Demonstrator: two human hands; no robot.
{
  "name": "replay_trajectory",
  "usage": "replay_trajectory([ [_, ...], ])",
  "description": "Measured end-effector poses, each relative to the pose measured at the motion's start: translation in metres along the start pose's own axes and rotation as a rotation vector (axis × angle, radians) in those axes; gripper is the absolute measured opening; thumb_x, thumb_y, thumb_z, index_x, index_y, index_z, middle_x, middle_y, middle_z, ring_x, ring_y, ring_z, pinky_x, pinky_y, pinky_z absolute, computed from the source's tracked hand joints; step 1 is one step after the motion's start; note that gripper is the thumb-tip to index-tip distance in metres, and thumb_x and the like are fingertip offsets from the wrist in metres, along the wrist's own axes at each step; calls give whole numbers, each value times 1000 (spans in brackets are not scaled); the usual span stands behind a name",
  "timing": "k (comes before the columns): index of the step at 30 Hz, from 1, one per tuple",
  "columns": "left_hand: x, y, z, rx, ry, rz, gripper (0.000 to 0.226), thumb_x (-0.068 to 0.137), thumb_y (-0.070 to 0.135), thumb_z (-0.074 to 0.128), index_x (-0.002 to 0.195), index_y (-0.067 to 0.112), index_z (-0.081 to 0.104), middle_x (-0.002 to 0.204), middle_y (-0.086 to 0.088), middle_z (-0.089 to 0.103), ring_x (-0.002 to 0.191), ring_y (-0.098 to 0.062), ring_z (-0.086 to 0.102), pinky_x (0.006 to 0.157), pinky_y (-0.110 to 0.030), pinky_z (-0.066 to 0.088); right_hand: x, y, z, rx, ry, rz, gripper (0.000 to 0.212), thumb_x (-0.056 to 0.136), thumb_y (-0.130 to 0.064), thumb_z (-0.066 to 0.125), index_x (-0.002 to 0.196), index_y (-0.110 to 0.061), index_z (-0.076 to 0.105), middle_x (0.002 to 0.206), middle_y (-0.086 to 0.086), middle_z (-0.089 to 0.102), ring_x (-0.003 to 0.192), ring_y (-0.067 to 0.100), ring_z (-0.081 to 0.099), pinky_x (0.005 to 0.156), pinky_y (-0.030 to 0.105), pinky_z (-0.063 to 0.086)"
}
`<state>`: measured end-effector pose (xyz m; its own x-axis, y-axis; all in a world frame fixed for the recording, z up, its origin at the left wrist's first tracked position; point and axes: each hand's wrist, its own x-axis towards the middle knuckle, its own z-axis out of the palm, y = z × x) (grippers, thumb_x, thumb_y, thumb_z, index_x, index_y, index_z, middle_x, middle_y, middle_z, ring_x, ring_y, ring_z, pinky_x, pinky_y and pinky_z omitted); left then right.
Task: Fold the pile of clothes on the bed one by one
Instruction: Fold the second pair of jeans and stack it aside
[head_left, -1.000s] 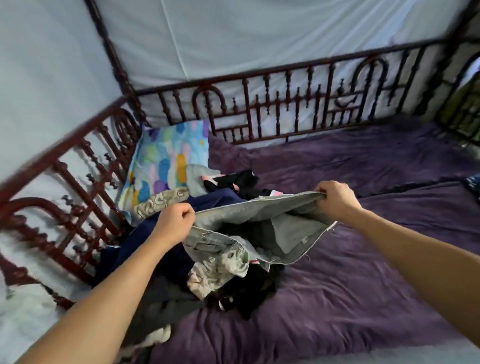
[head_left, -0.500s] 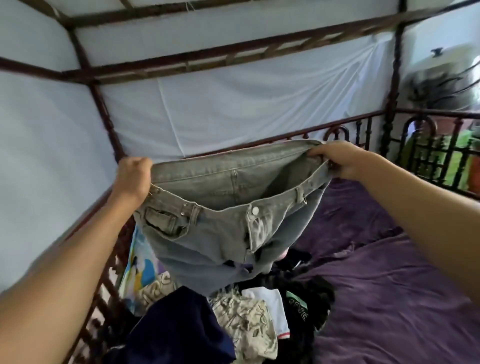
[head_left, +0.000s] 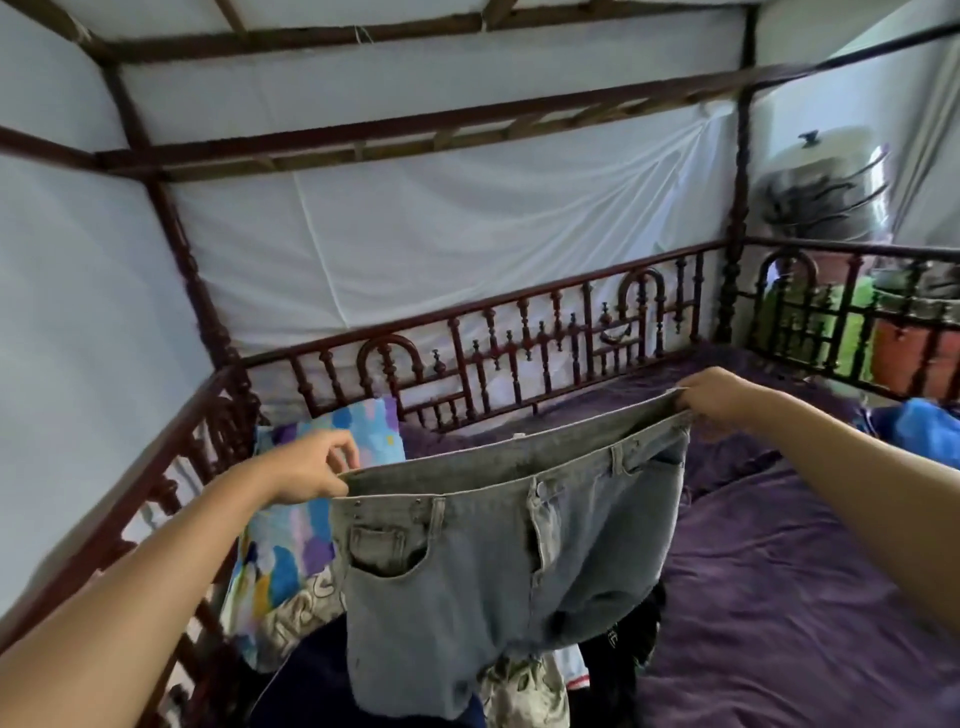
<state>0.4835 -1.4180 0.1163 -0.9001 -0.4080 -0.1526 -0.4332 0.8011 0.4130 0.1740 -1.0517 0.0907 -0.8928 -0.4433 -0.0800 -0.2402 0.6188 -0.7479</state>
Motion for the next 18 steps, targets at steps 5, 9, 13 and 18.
replay_trajectory([
  [5, 11, -20, 14, -536, 168, -131, 20, 93, 5, 44, 85, 6, 63, 78, -13, 57, 72, -23, 54, 64, -32, 46, -20, 12, 10, 405, -52, 4, 26, 88, 2, 46, 72, -14, 59, 60, 1, 50, 46, 7, 48, 43, 20, 42],
  [9, 16, 7, 14, -905, 361, -187, 28, 92, 19, 43, 69, 13, 58, 64, -12, 62, 57, -24, 56, 62, -30, 43, -31, 4, 14, 670, 10, 120, 20, 90, -6, 44, 75, -9, 58, 52, 4, 59, 42, 14, 57, 47, 24, 49],
  [13, 12, 35, -47, -1124, 343, 22, 32, 89, 37, 55, 70, 14, 66, 53, -2, 65, 48, -17, 61, 50, -21, 52, -46, -34, -18, 828, -124, -4, 31, 90, -14, 39, 96, -10, 69, 78, 9, 72, 67, 22, 70, 63, 33, 58],
  [18, -6, 65, -134, -916, 306, 486, 16, 81, 25, 63, 80, 16, 76, 77, -1, 74, 68, -11, 70, 64, -25, 58, -72, -92, -95, 965, -251, -403, 37, 83, -31, 45, 93, -16, 77, 84, 3, 74, 80, 20, 71, 75, 35, 57],
])
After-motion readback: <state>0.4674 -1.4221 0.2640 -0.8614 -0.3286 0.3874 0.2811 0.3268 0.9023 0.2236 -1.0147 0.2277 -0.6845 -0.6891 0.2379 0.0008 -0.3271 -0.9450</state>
